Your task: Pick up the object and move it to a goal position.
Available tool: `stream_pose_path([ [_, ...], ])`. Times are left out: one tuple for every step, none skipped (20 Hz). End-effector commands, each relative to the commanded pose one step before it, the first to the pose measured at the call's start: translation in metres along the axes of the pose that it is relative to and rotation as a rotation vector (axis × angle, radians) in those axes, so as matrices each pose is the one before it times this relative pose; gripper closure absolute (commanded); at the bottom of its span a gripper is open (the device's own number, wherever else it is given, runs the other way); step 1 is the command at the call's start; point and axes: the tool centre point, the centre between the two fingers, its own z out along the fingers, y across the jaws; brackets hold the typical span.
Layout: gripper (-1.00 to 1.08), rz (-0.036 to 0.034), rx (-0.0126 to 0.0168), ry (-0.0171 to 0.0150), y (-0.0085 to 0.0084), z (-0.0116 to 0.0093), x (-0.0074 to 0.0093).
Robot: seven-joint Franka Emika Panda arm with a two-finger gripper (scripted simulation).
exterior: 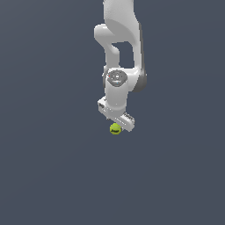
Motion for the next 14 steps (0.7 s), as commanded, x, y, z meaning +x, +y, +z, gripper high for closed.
stream_pose_path([
  [-0.92, 0.03161, 0.00291, 0.00298, -0.00051, 0.00191, -0.00125],
  [-0.92, 0.00878, 0.00077, 0.00076, -0.00013, 0.00057, -0.00040],
  [-0.92, 0.00741, 0.00065, 0.00064, -0.00012, 0.00048, -0.00035],
  [-0.92, 0.00605, 0.00054, 0.00052, -0.00010, 0.00039, -0.00029],
  [-0.92, 0.00475, 0.00042, 0.00041, -0.00006, 0.00030, -0.00021],
  [-0.92, 0.00336, 0.00030, 0.00029, -0.00005, 0.00022, -0.00016],
  [-0.92, 0.00206, 0.00018, 0.00018, -0.00001, 0.00013, -0.00008],
  [-0.92, 0.00069, 0.00006, 0.00006, 0.00000, 0.00004, -0.00003],
  [-0.92, -0.00457, -0.00053, -0.00055, 0.00001, -0.00017, 0.00005],
  [-0.92, 0.00000, 0.00000, 0.00000, -0.00001, 0.00034, -0.00002],
  [-0.92, 0.00000, 0.00000, 0.00000, -0.00002, 0.00102, -0.00006],
  [-0.92, 0.00000, 0.00000, 0.00000, -0.00003, 0.00169, -0.00010],
  [-0.92, 0.00068, 0.00006, 0.00007, 0.00024, 0.00231, 0.00013],
  [-0.92, 0.00000, 0.00000, 0.00000, -0.00005, 0.00303, -0.00019],
])
